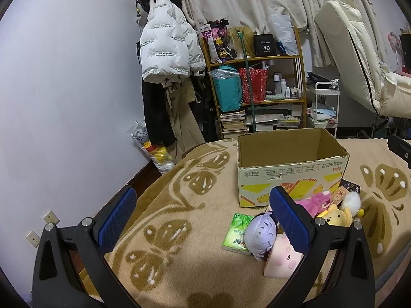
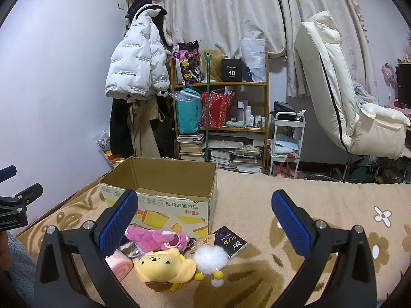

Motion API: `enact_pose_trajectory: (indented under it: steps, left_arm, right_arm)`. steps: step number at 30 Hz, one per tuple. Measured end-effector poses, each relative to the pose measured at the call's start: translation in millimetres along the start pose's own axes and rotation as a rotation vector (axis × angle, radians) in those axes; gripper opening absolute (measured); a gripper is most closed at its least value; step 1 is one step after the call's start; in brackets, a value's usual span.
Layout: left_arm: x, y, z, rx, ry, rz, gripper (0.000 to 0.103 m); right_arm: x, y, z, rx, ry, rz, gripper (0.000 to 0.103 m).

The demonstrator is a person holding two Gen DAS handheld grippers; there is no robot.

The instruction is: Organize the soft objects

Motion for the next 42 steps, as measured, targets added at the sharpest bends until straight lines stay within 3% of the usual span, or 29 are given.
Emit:
enact_pose_trajectory:
  steps: [28,35,42]
  left_arm:
    - [0.8,-1.9,-3.2,0.012,-0.010,0.002,0.102]
    - [-7.7,-3.8,-6.9,0.034,-0.035,-0.016,0.102]
    - [-13.1,-7.2,-8.7,0.104,-0.040,-0.044,0.102]
  right_arm:
    - [-1.4,0.7,-0.8,0.009,-0.001,-0.002,0.103]
    - [0.7,-4.0,-14.0,0.030,0.001,0.007,0.103]
    - [6.7,-11.4,-21.9,0.070,0.012,0.029,0.103]
Point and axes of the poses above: each gripper's, at about its wrist camera, not at the fingertips, and y roughly against the way its jaws point, x to its left, z to its top, the point moved 9 cm from there along -y, roughly the way its jaws point, and after that the axes turned 11 degrees about -x, right-handed, at the moved point
